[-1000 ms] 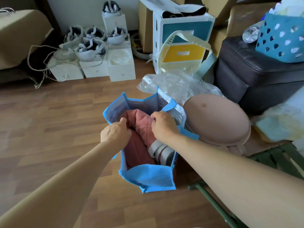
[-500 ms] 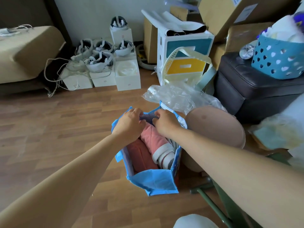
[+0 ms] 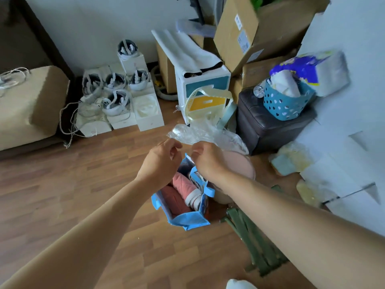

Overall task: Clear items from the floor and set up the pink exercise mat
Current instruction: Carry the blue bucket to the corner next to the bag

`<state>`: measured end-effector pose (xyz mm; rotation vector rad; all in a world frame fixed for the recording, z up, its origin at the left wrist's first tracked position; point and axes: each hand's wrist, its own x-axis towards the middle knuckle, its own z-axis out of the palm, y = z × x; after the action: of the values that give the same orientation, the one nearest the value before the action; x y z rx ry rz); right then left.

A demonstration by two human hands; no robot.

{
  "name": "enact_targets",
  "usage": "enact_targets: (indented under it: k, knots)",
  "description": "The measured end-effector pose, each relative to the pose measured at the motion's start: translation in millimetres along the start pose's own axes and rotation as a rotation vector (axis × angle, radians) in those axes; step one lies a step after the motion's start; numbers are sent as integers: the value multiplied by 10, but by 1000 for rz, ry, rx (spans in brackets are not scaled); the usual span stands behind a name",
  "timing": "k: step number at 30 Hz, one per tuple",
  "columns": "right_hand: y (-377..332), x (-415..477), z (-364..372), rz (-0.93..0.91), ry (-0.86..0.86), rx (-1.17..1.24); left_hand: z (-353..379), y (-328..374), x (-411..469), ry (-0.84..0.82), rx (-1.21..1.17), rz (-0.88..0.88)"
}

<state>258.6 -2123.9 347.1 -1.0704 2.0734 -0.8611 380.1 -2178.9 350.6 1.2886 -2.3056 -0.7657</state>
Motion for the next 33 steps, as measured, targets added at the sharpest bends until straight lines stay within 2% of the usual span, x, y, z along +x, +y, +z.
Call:
enact_targets:
  k: [7, 14, 18, 23, 27, 30, 33]
  knots:
    - [-686, -902, -1070, 39, 167, 116, -833, 1228, -243, -70, -19, 199]
    - [-633, -1911, -1711, 106, 483, 288, -1099, 2164, -671, -212, -67, 447]
    - [-405, -2689, -2063, 195, 698, 346, -934, 2823, -1102, -336, -94, 665]
    - [45, -3780, -2535, 351, 1010, 316, -511, 3755, -1854, -614, -203, 870]
    - [391, -4875, -2882, 495, 1228, 387, -169, 4547, -2759, -764, -287, 1135]
    - [628, -5865, -3078, 606, 1388, 332, 86, 5126, -3598, -898, -317, 1295]
    - [878, -6828, -3149, 736, 1557, 382, 326, 5593, -4515, -1041, -363, 1426]
